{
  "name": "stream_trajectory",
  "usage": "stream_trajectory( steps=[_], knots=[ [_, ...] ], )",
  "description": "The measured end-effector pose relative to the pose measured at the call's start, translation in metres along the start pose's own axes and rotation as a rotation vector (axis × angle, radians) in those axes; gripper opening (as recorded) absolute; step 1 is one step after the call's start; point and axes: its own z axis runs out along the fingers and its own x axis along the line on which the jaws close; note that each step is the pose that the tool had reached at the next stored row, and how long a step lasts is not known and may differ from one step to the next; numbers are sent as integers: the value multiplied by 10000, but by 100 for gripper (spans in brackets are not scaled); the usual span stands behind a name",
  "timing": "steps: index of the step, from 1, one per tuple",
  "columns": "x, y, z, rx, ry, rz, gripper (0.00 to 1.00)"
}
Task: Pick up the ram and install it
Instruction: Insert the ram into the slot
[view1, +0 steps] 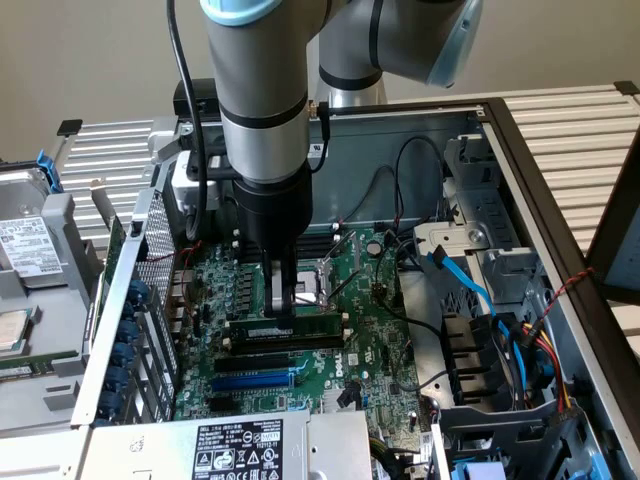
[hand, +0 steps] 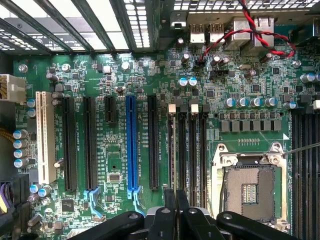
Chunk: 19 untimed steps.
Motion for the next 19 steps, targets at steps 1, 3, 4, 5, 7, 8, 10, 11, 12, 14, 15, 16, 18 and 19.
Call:
stream_trajectory(
  steps=[1, 3, 4, 5, 7, 8, 10, 11, 12, 14, 15, 16, 18, 19],
  knots=[
    [0, 0, 0, -1, 0, 0, 12],
    [0, 0, 1, 0, -1, 0, 12],
    [0, 0, 1, 0, -1, -1, 12],
    [0, 0, 1, 0, -1, -7, 12],
    [0, 0, 2, -1, -2, -46, 12],
    [0, 0, 2, -1, -2, -87, 12],
    [0, 0, 2, -2, -3, -154, 12],
    [0, 0, 2, -3, -3, -178, 12],
    [0, 0, 2, -3, -3, -177, 12],
    [0, 0, 3, -3, -3, -178, 12],
    [0, 0, 2, -3, -3, -178, 12],
    [-1, 0, 6, -2, -5, -179, 12],
    [0, 0, 11, -2, -5, -179, 12],
    [0, 0, 11, -3, -4, -179, 12]
  ],
)
